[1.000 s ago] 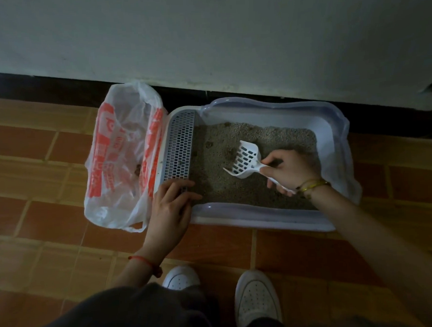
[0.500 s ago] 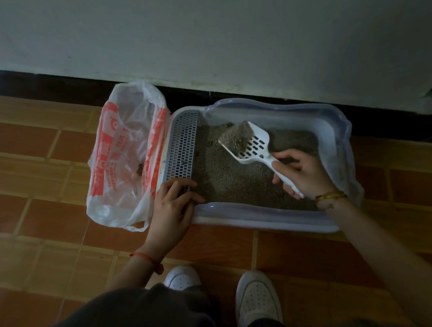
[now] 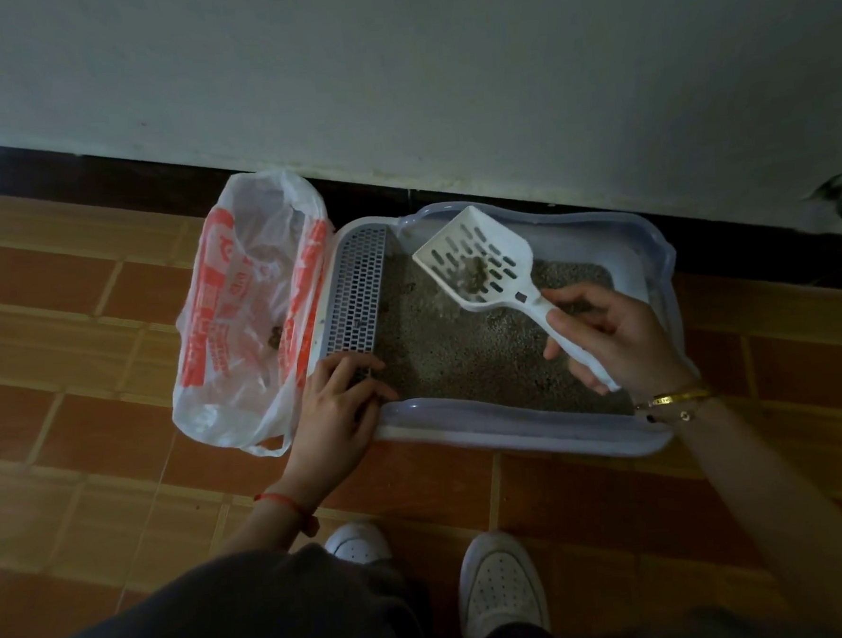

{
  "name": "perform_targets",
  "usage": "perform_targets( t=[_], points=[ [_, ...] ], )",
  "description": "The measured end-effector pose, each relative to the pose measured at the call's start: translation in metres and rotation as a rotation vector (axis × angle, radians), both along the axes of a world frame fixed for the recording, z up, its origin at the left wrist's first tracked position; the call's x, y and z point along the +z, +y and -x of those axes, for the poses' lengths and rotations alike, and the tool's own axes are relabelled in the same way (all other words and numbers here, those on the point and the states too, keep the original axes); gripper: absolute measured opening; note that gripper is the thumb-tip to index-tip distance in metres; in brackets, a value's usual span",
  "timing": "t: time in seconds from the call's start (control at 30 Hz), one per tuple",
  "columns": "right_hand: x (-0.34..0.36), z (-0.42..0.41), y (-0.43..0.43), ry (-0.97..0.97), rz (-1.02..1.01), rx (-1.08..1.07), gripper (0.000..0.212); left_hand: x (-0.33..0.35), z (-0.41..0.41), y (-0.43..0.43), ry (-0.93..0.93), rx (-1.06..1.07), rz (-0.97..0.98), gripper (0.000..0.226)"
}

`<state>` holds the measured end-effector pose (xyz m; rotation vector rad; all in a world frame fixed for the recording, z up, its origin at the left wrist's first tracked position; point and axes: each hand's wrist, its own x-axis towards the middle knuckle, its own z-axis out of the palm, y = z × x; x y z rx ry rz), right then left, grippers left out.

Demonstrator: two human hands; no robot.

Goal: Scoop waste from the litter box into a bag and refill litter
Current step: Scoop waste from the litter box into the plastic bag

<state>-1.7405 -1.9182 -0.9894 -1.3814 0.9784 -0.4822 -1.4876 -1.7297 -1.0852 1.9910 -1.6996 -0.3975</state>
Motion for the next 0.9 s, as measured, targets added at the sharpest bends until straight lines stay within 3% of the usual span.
perform_targets(
  t=[0.5,0.8,0.9],
  points=[
    [0.003,-0.024,0.000,0.044,0.055,0.050,0.023,0.019,-0.006,0.002,0.063,0.010,0.037,0.025],
    [0.004,-0.101,-0.002,0.073,0.083,0.301,0.026,0.046,-0.054,0.027,-0.052,0.683,0.136,0.026],
    [-0.003,-0.131,0.003,0.104,0.109,0.372,0.024,0.049,-0.069,0.041,-0.084,0.800,0.087,0.029]
  ],
)
